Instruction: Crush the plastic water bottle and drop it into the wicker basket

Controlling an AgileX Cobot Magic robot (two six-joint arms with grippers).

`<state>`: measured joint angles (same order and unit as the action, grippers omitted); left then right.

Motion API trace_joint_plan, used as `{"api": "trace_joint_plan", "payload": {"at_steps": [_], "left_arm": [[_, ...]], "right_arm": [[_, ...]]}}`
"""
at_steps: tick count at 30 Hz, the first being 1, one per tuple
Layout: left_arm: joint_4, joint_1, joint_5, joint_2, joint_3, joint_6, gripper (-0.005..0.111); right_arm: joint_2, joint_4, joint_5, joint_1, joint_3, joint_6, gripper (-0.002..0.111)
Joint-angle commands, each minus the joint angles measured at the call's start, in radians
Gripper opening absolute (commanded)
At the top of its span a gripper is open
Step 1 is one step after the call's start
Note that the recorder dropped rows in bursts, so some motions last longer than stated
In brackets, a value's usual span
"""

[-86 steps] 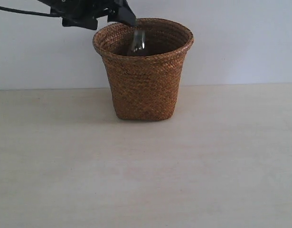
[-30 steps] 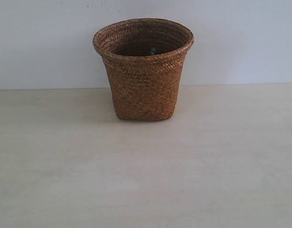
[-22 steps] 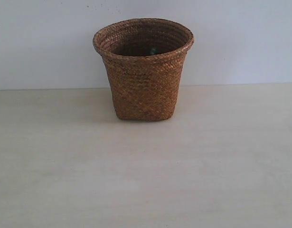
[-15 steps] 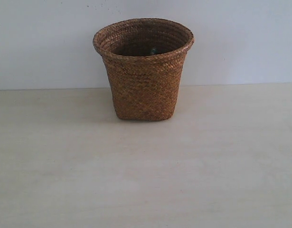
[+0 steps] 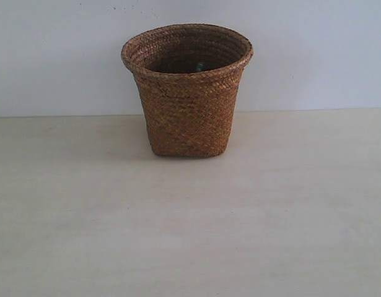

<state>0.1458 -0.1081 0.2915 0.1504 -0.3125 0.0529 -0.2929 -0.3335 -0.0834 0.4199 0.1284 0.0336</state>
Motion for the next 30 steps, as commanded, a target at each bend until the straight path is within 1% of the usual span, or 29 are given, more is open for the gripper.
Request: {"api": "trace_joint_plan", "payload": {"at_steps": [1,5,16,23,30], "left_arm": [[-0.008,-0.021,0.009,-0.1,0.082,-0.018,0.004],[0.004,-0.021,0.055,-0.15,0.134,-0.018,0.004],[0.015,-0.021,0.071,-0.15,0.308,-0.018,0.004],[0.026,-0.021,0.04,-0.15,0.312,-0.053,0.004],[0.026,-0.021,-0.008,-0.15,0.312,-0.053,0.004]], "right_arm": [[0.002,0.004,-0.003,-0.003,0.0,0.002,0.0],[0.002,0.004,-0.003,-0.003,0.0,0.002,0.0],[0.002,0.004,-0.003,-0.003,0.0,0.002,0.0],[0.002,0.002,-0.002,-0.003,0.0,0.002,0.0],[0.002,-0.012,-0.002,-0.003,0.0,0.002,0.0]]}}
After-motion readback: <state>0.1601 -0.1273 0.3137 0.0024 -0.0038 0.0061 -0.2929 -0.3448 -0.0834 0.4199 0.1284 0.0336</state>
